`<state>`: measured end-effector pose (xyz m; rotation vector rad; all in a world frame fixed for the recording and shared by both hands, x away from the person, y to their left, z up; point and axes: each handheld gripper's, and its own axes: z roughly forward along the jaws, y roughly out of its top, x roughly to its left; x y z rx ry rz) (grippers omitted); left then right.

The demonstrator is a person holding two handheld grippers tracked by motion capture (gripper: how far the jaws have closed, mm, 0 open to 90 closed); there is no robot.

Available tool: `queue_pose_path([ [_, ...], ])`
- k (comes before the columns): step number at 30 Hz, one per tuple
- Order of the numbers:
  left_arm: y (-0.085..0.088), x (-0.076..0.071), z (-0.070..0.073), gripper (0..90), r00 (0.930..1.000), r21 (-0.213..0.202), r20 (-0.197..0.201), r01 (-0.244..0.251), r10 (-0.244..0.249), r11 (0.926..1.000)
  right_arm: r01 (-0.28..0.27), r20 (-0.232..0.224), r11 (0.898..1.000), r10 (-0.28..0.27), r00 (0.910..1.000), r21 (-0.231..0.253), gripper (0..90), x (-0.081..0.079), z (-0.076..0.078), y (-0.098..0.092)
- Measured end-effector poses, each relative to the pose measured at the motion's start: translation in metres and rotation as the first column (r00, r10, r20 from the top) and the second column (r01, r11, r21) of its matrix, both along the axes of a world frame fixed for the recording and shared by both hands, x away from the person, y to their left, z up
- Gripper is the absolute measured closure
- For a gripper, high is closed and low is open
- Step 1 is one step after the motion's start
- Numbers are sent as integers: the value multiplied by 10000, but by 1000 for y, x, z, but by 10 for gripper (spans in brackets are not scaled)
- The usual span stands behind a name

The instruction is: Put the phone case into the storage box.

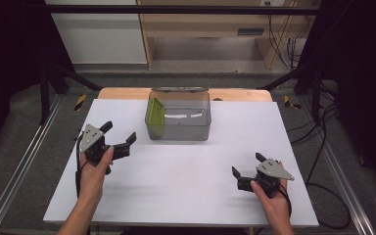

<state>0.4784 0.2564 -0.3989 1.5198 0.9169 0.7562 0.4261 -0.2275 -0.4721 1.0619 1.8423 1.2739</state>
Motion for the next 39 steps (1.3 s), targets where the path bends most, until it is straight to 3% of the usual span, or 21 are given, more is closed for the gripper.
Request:
queue_pose_path([
  [18, 32, -15, 1, 26, 9991, -42, 194, -389, 389, 9992, -39, -48, 10000, 40, 10000, 71, 29, 0, 0, 0],
  [39, 64, -31, -1, 26, 9968, 254, 382, -711, 701, 9971, -58, -85, 10000, 58, 9999, 55, 29, 1, 0, 1],
])
